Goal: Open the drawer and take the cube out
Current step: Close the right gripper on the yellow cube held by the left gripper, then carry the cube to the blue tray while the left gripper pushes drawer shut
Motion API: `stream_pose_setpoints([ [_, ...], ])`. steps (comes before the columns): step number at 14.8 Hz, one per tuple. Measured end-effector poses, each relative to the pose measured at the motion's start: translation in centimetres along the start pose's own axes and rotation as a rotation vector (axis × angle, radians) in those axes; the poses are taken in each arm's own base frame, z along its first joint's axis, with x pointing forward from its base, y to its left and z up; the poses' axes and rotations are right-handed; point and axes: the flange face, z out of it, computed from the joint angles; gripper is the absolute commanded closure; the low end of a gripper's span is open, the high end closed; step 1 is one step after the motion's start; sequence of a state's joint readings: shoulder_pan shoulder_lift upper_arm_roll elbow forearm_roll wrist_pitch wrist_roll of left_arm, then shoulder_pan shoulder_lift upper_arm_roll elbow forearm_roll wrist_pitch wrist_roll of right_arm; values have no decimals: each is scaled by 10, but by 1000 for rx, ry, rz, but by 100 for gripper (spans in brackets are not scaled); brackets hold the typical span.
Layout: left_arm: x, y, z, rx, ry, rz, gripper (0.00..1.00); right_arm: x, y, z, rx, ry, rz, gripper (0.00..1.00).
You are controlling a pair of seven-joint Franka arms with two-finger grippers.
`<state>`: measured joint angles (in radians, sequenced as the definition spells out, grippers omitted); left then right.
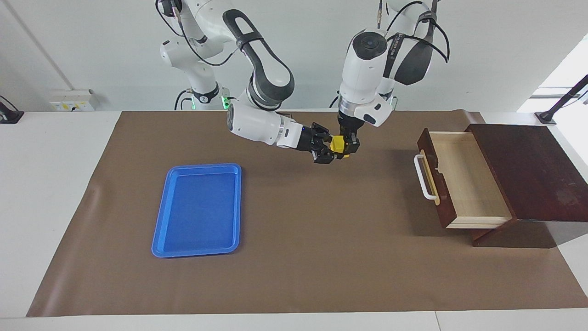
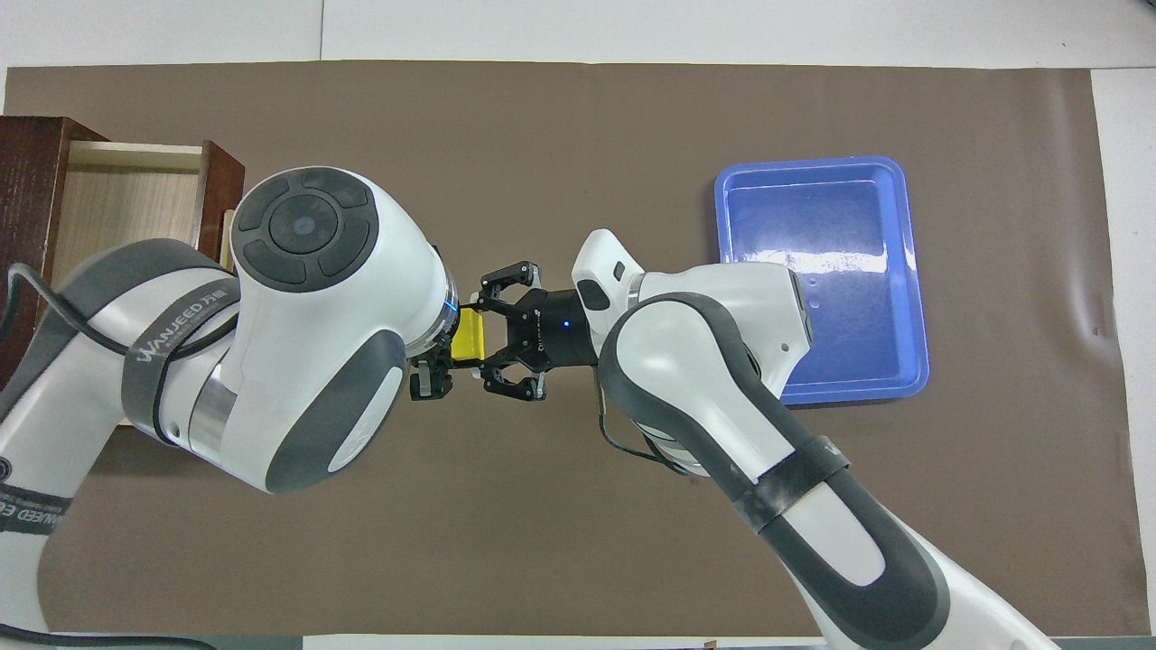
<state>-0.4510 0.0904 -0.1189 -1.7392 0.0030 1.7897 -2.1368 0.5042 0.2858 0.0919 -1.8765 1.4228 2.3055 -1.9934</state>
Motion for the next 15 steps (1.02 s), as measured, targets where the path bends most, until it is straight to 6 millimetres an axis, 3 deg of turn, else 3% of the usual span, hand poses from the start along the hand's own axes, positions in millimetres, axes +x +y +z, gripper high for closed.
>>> stream_pose_setpoints([
  [3, 32, 18, -5, -8, -2, 2, 0, 0, 1, -1, -2, 0, 0, 100],
  [8, 135, 59, 5, 4, 4, 27, 0, -1, 8, -11, -7, -25, -21, 100],
  [11, 181, 65, 34, -17, 2, 91, 0, -13, 24, -39, 5, -61, -37, 100],
  [15, 236, 65, 67, -43, 2, 171, 0, -50, 52, -102, 15, -106, -24, 100],
])
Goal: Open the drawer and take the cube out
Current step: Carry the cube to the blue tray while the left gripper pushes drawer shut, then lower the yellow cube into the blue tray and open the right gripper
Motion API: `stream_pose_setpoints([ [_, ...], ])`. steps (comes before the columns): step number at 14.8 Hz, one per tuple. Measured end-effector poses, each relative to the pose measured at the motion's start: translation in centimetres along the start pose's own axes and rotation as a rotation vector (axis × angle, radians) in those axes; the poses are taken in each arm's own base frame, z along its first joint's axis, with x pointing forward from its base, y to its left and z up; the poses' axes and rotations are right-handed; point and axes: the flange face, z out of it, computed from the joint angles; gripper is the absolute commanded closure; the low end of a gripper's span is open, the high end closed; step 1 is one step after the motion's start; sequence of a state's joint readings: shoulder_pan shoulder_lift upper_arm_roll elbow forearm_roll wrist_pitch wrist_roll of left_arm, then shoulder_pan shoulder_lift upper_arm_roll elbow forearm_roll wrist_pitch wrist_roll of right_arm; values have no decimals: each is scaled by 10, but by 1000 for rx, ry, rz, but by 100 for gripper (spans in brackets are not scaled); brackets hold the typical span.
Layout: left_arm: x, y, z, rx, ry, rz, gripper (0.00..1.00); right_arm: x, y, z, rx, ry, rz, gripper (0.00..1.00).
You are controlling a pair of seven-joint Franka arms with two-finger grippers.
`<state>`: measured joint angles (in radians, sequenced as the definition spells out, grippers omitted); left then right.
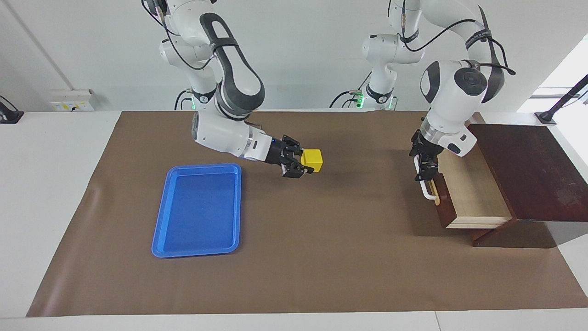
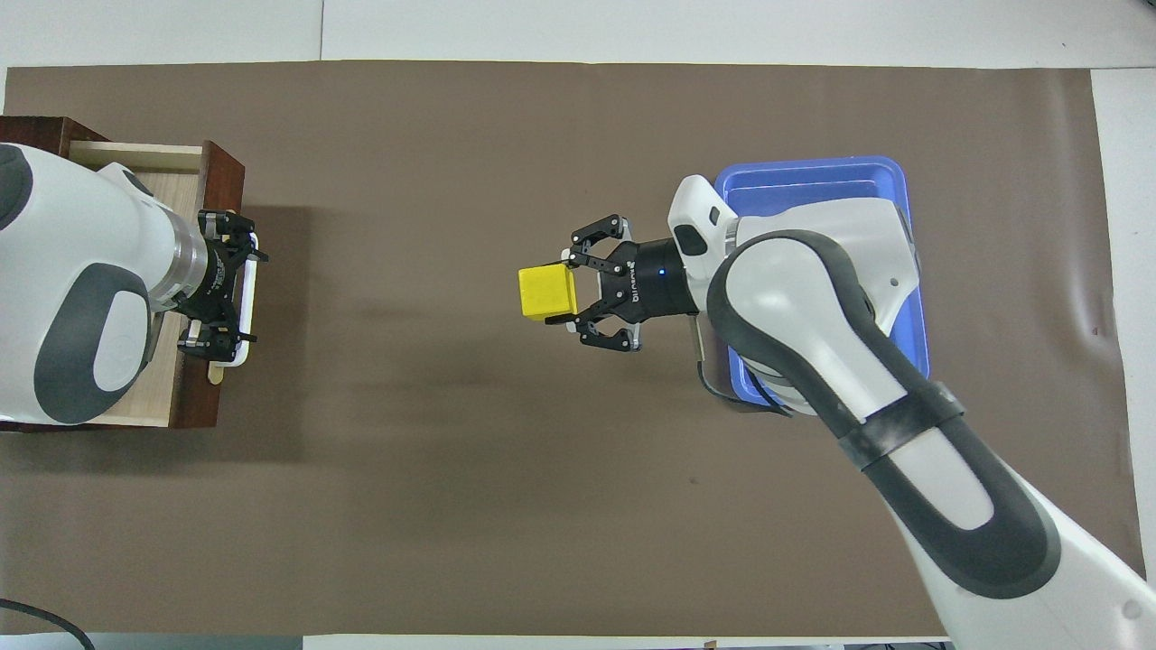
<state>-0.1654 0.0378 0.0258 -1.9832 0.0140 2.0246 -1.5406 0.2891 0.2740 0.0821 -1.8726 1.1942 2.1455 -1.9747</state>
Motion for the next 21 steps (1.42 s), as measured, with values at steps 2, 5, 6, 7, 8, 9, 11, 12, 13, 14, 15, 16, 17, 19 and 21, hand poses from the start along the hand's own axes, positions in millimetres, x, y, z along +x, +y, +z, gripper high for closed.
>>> stream_pose_setpoints([
  [2, 37, -2, 1, -23, -3, 45, 0, -29, 8, -29, -17, -21, 34, 100],
  [5, 83, -5, -4, -65, 12, 109, 0, -81, 12, -68, -57, -42, 119, 100],
  [6, 99, -7, -5, -77, 18, 128, 0, -99, 12, -82, -74, -47, 150, 100],
  [7, 116, -9, -6, -90, 27, 145, 0, -115, 12, -94, -88, -59, 172, 100],
  [8, 135, -13, -7, -101, 35, 160, 0, -130, 13, -106, -97, -76, 186, 100],
  [9, 152, -17, -8, -109, 43, 174, 0, -142, 14, -116, -106, -88, 191, 100],
  [11, 167, -22, -13, -122, 39, 199, 0, -162, 16, -132, -127, -97, 159, 100],
  [12, 167, -22, -16, -119, 41, 226, 0, -174, 16, -138, -133, -100, 136, 100],
  [13, 164, -21, -20, -107, 37, 263, 0, -187, 16, -142, -137, -103, 109, 100],
  [14, 158, -18, -29, -88, 33, 326, 0, -202, 17, -145, -138, -107, 77, 100],
  [15, 149, -13, -46, -71, 30, 398, 0, -213, 18, -148, -138, -112, 49, 100],
  [16, 136, -9, -67, -53, 23, 477, 0, -220, 19, -151, -134, -123, 23, 100],
  [17, 118, -6, -87, -33, 13, 567, 0, -224, 21, -153, -135, -127, 3, 100],
  [19, 76, -3, -119, 1, -8, 767, 0, -225, 23, -155, -136, -133, -20, 100],
  [21, 43, -6, -134, 24, -21, 943, 0, -230, 24, -154, -133, -133, -21, 100],
])
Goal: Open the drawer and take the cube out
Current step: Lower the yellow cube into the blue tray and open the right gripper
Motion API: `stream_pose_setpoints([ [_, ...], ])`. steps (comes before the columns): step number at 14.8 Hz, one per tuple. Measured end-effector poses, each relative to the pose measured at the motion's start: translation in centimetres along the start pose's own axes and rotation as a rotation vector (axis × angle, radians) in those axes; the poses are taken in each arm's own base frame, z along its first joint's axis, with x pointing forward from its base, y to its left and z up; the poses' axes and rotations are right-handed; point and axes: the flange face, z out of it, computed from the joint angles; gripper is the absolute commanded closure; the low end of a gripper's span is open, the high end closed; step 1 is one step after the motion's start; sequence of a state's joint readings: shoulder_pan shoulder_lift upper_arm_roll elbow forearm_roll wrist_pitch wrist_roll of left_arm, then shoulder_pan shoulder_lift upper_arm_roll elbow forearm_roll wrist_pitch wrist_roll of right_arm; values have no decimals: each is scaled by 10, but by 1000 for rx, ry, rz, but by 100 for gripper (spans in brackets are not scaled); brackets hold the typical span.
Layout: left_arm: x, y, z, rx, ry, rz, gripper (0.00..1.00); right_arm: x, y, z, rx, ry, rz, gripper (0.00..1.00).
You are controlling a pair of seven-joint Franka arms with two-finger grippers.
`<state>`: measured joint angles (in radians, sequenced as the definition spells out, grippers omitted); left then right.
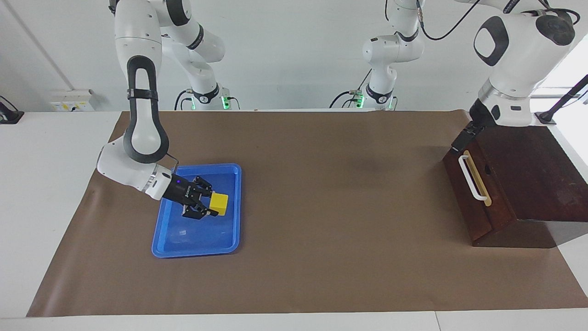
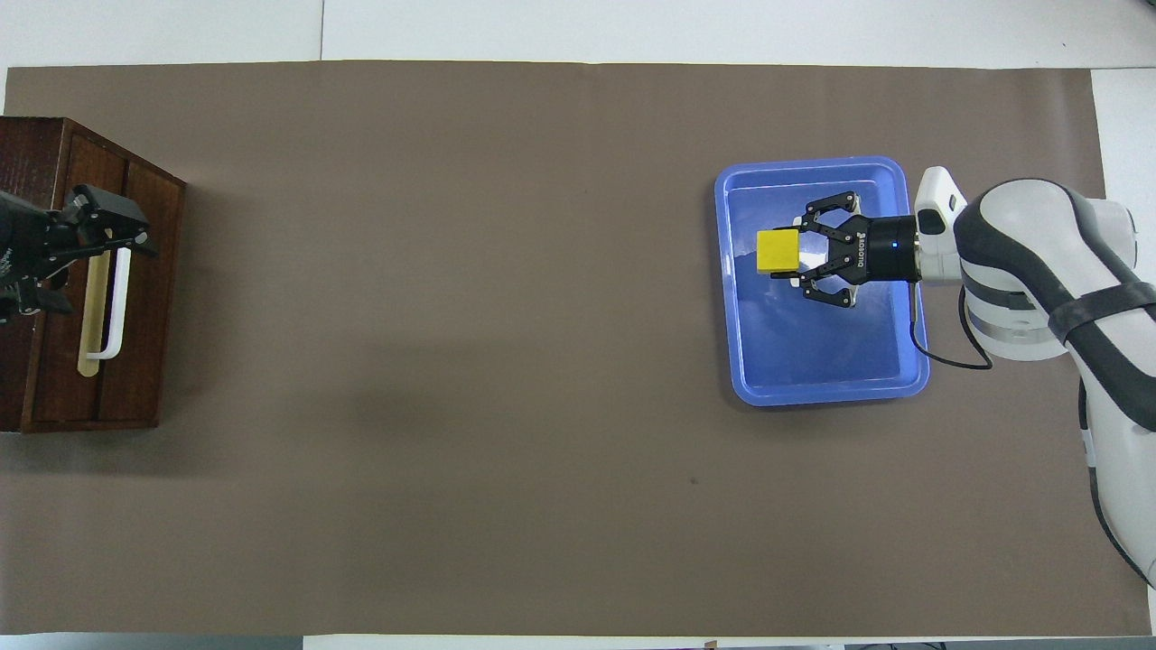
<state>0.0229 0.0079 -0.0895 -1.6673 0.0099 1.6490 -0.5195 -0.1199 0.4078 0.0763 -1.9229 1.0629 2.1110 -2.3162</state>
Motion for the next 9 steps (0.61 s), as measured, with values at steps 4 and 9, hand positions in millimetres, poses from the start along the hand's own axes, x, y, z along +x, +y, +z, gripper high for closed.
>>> stream_pose_setpoints([
  [4, -23, 14, -7, 21, -34, 203, 0, -25, 7, 11, 10, 8, -21, 100],
  [9, -24, 13, -7, 24, -44, 323, 0, -56, 18, 19, 34, 58, -26, 100],
])
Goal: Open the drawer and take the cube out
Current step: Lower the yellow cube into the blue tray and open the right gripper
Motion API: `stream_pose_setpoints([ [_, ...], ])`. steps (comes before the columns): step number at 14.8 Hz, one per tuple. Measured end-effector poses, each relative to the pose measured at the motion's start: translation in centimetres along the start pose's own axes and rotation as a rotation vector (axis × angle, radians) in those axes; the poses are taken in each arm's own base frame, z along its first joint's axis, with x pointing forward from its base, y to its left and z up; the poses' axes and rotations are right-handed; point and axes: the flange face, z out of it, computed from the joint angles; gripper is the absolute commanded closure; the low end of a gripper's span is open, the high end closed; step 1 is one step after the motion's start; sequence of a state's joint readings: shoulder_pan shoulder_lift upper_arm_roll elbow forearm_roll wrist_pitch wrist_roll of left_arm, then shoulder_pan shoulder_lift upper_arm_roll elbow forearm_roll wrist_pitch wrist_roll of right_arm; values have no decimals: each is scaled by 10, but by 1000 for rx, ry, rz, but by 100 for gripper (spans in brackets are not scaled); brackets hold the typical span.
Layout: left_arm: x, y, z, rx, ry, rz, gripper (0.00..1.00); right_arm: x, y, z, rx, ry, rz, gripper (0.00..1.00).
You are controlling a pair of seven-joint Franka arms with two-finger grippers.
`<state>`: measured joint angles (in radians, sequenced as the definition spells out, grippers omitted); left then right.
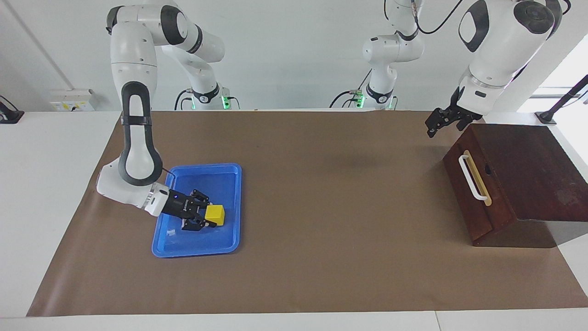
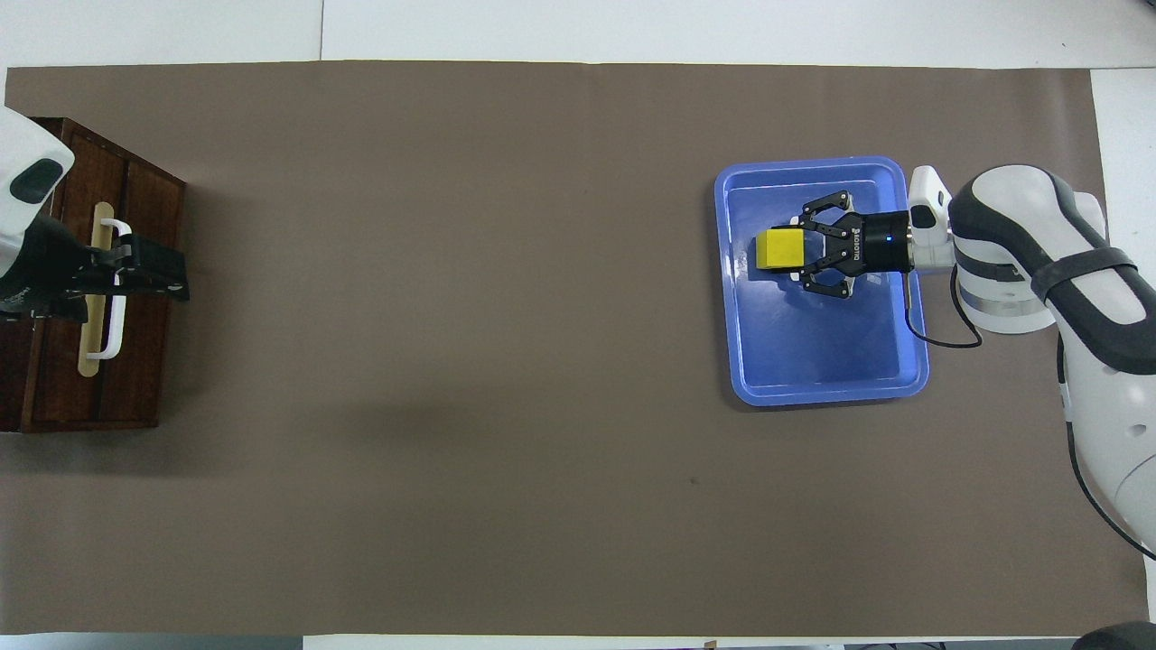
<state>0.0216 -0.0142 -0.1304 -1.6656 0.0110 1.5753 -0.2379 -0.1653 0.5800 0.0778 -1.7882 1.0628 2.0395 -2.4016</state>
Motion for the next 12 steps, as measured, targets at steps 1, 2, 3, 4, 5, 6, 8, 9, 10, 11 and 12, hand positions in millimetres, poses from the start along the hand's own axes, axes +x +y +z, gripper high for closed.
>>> stream_pose_setpoints([
  [1, -1, 1, 0, 3, -5, 19, 0, 0, 2, -1, -3, 0, -2, 100],
  [2, -2, 3, 1, 5, -12, 43, 0, 0, 3, 0, -3, 0, -4, 100],
  [3, -3, 7, 1, 6, -16, 60, 0, 0, 3, 0, -3, 0, -4, 100],
  [4, -5, 12, 1, 7, -16, 73, 0, 0, 3, 0, -3, 1, -4, 100],
  [5, -6, 15, 2, 9, -18, 81, 0, 0, 3, 0, -3, 1, -5, 100],
  [6, -7, 17, 2, 10, -21, 86, 0, 1, 3, 0, -3, 1, -5, 87],
  [8, -7, 16, -4, 9, -17, 96, 0, 3, 5, 1, -3, 2, -11, 0],
  [9, -8, 16, -7, 9, -19, 97, 0, 5, 6, 2, -2, 4, -11, 0],
  [10, -8, 16, -10, 9, -16, 100, 0, 7, 6, 3, -1, 4, -8, 0],
  [11, -8, 16, -11, 9, -16, 109, 0, 9, 7, 3, -2, 5, -3, 0],
  [12, -8, 16, -11, 9, -20, 123, 0, 11, 8, 2, -3, 5, -1, 0],
])
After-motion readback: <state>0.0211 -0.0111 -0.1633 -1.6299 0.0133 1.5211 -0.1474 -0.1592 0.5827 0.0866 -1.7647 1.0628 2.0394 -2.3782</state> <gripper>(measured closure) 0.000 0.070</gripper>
